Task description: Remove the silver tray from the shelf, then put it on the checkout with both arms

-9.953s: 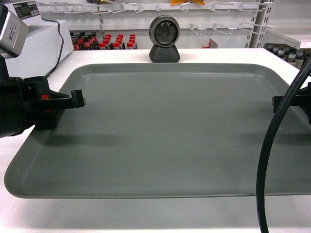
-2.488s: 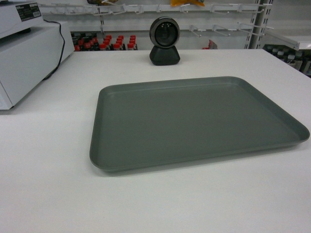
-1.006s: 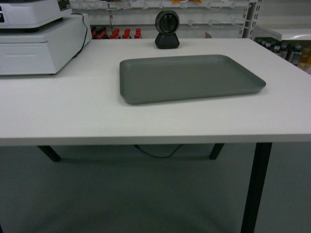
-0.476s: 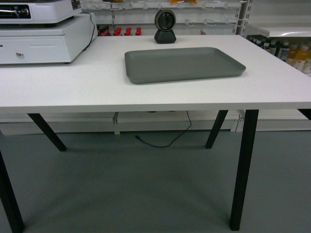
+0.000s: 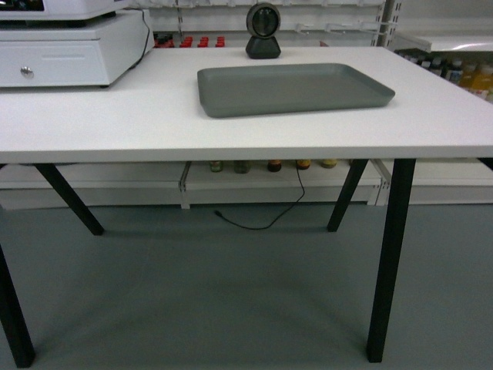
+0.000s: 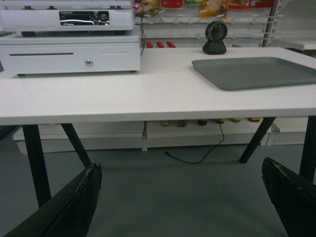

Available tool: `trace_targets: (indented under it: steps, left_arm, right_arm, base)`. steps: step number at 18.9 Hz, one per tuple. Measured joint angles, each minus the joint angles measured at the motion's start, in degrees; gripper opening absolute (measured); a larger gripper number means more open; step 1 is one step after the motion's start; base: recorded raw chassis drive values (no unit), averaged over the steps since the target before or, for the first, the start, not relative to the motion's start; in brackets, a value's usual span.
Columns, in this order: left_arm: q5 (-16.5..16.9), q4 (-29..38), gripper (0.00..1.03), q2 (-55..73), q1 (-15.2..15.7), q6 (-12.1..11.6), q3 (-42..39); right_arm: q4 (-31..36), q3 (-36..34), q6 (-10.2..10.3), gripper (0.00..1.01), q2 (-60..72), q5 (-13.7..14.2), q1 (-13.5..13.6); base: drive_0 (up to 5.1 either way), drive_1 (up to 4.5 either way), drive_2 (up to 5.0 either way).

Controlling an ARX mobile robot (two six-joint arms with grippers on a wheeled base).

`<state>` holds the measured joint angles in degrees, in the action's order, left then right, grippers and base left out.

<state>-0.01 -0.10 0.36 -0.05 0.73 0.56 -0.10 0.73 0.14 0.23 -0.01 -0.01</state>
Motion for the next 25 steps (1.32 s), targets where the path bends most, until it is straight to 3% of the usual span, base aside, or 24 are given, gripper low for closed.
trace_targets:
  steps: [25]
  left_arm:
    - [0.0, -0.2, 0.98, 0.0, 0.0, -0.2, 0.0]
  right_arm:
    - [-0.2, 0.0, -0.2, 0.98, 0.0, 0.0, 0.0]
  base:
    - [0.0, 0.0, 0.0]
